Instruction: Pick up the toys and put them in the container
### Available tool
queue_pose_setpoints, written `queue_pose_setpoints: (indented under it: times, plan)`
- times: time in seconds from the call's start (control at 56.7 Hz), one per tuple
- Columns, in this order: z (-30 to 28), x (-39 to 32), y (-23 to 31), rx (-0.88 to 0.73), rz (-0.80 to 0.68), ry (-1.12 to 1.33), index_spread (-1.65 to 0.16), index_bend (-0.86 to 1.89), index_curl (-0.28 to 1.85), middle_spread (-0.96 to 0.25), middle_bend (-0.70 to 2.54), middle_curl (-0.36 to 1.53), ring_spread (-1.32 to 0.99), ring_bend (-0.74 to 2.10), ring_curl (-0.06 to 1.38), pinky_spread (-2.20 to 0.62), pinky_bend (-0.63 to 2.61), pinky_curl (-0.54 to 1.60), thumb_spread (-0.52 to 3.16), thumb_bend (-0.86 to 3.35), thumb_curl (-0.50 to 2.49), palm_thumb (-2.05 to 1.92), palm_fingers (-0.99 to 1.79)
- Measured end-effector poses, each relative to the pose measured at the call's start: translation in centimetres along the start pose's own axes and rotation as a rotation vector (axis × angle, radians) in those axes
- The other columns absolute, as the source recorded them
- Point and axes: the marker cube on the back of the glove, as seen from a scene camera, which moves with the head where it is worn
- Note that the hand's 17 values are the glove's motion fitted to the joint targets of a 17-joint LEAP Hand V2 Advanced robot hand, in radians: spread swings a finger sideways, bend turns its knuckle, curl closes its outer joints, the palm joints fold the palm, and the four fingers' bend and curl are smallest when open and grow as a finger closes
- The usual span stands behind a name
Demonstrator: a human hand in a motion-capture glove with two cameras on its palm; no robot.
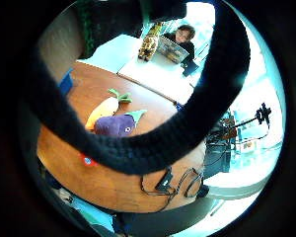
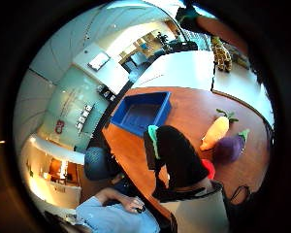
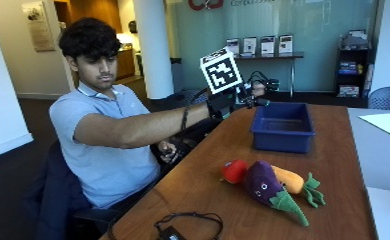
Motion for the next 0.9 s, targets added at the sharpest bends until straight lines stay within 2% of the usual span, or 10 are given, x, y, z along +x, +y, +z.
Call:
queue_pose_setpoints:
  times: [0.159,0.388,0.512,0.653,0.723,0.776,0.829,0.9]
  plan:
    - [0.9,1.1,0.0,-0.063,0.028,0.026,-0.26,0.26,0.13,-0.04,0.15,0.06,-0.04,0.17,0.03,0.06,0.68,0.2,0.97,-0.01,0.06,-0.02,0.01]
    - [3.8,4.1,0.1,-0.161,0.14,-0.004,-0.33,0.23,0.2,-0.05,0.15,0.12,-0.04,0.19,0.07,0.08,0.76,0.26,1.27,-0.02,0.13,-0.03,-0.06]
    - [7.8,5.7,0.8,-0.314,0.252,-0.042,-0.34,0.21,0.23,-0.04,0.13,0.14,-0.03,0.17,0.09,0.08,0.81,0.28,1.32,-0.01,0.17,-0.01,-0.09]
    - [13.9,7.0,3.0,-0.581,0.36,0.014,-0.35,0.17,0.25,-0.02,0.09,0.14,-0.02,0.13,0.09,0.08,0.99,0.34,1.39,0.02,0.21,0.04,-0.15]
    - [16.6,7.2,4.2,-0.654,0.402,-0.059,-0.34,0.16,0.26,-0.01,0.09,0.13,-0.01,0.13,0.09,0.07,1.07,0.36,1.45,0.06,0.24,0.12,-0.18]
    - [17.5,7.4,4.5,-0.611,0.412,-0.2,-0.34,0.16,0.26,0.01,0.11,0.14,0.0,0.13,0.09,0.05,1.13,0.38,1.52,0.11,0.26,0.21,-0.15]
    - [17.4,7.6,4.1,-0.481,0.421,-0.242,-0.33,0.22,0.28,0.02,0.14,0.15,0.0,0.1,0.07,0.03,1.16,0.39,1.62,0.18,0.28,0.29,-0.09]
    - [16.0,8.3,3.3,-0.348,0.428,-0.169,-0.29,0.42,0.33,0.04,0.26,0.19,0.01,0.16,0.05,-0.02,1.1,0.36,1.68,0.34,0.35,0.5,0.26]
